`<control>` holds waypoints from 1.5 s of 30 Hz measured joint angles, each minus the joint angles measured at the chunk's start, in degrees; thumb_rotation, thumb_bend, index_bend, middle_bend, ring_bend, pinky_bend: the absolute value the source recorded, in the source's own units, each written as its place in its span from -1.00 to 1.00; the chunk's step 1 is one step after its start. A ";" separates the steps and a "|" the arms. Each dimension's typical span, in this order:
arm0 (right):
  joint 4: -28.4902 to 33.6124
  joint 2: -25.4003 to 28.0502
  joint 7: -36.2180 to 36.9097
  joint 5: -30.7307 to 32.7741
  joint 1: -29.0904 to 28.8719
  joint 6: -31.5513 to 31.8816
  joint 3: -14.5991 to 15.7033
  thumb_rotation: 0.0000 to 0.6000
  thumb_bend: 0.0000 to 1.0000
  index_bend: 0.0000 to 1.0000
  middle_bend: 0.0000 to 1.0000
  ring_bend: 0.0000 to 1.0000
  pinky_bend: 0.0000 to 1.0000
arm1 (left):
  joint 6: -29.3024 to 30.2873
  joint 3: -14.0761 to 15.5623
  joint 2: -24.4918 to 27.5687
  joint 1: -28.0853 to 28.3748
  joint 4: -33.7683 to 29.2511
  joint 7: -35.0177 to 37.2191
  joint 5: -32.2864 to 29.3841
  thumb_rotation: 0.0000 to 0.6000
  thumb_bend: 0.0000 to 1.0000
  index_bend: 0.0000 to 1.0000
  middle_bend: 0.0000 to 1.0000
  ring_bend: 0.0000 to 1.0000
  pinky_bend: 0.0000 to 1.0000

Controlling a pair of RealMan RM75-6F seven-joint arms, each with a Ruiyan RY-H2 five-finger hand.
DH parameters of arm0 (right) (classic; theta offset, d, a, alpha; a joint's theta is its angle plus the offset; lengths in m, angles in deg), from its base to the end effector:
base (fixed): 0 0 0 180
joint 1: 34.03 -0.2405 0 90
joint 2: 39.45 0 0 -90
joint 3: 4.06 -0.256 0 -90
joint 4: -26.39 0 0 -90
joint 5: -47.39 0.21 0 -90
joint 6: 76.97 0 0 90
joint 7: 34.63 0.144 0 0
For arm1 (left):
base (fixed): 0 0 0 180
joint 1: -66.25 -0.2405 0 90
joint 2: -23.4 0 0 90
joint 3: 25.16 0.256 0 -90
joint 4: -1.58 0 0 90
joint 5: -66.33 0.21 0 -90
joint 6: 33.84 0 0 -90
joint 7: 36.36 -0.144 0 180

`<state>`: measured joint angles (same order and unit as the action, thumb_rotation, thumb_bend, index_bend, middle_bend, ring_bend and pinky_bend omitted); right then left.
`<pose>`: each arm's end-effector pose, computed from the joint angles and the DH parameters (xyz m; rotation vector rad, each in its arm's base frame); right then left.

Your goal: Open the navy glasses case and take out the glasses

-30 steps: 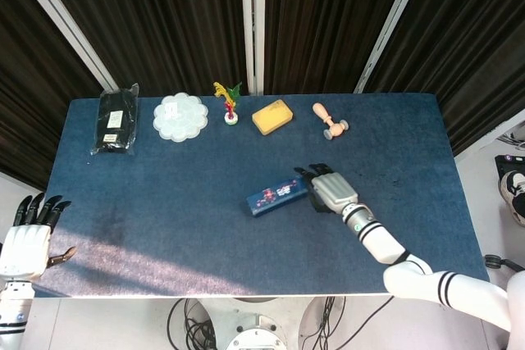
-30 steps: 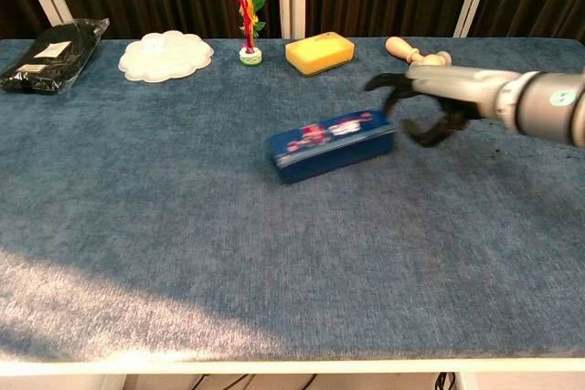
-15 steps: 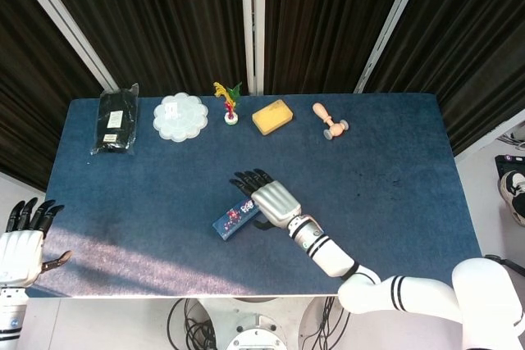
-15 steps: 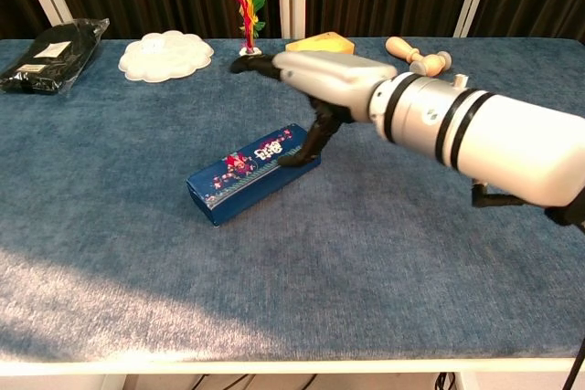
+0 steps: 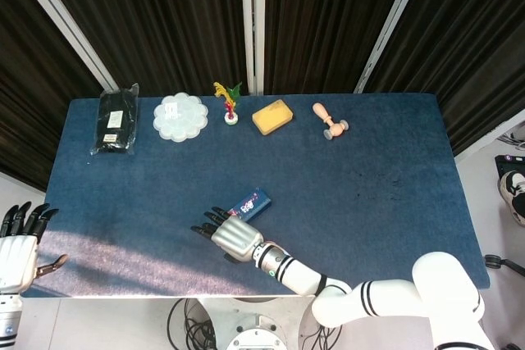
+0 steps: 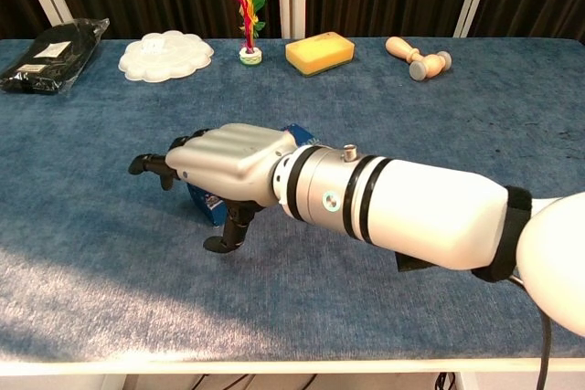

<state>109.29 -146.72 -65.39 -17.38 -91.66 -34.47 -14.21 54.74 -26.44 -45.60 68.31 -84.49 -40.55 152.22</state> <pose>-0.0070 -0.2744 -0.1346 2.4306 -0.7512 0.9934 -0.3317 0.1603 0.1460 -1.3656 -0.8343 -0.8137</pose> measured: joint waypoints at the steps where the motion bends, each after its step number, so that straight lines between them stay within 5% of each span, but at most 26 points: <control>1: -0.01 0.05 -0.96 0.47 -0.10 0.15 0.23 1.00 -0.48 -1.00 -0.58 -1.00 -1.00 | -0.01 0.01 -0.01 -0.05 0.07 0.12 -0.05 1.00 -1.00 -0.59 -0.75 -1.00 -1.00; 7: 2.99 3.75 -5.89 3.11 0.12 1.70 2.67 1.00 -0.44 -1.00 -0.45 -1.00 -1.00 | 0.47 -0.03 -0.04 -0.37 0.37 0.56 0.17 1.00 -1.00 -0.59 -0.75 -1.00 -1.00; 23: 14.10 26.72 -10.53 4.92 9.86 12.69 14.23 1.00 -0.45 -1.00 -0.43 -1.00 -1.00 | 0.37 -0.38 0.62 0.48 -2.15 -2.42 1.58 1.00 -1.00 -0.59 -0.75 -1.00 -1.00; 29: 13.13 29.62 -1.93 5.78 12.01 13.83 11.93 1.00 -0.33 -1.00 -0.52 -1.00 -1.00 | 0.09 -0.47 0.82 0.75 -2.93 -3.17 1.68 1.00 -1.00 -0.59 -0.75 -1.00 -1.00; 34: 9.98 29.83 7.82 7.25 11.79 11.63 6.27 1.00 0.13 -1.00 -0.63 -1.00 -1.00 | -0.36 -0.63 0.72 1.30 -3.41 -3.87 1.97 1.00 -1.00 -0.59 -0.75 -1.00 -1.00; 38: 4.41 27.15 10.98 12.27 8.73 5.68 1.36 1.00 0.52 -1.00 -0.59 -1.00 -1.00 | -0.49 -0.68 1.00 1.56 -4.06 -4.73 2.23 1.00 -1.00 -0.59 -0.75 -1.00 -1.00; 45: -3.68 21.06 11.21 22.64 2.35 -2.32 -1.30 1.00 0.67 -1.00 -0.52 -1.00 -1.00 | -0.46 -0.61 1.44 1.33 -4.59 -5.31 1.77 1.00 -1.00 -0.59 -0.75 -1.00 -1.00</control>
<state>105.60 -125.66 -54.18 5.26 -89.31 -36.79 -15.51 54.28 -27.05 -44.17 69.64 -89.09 -45.86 153.99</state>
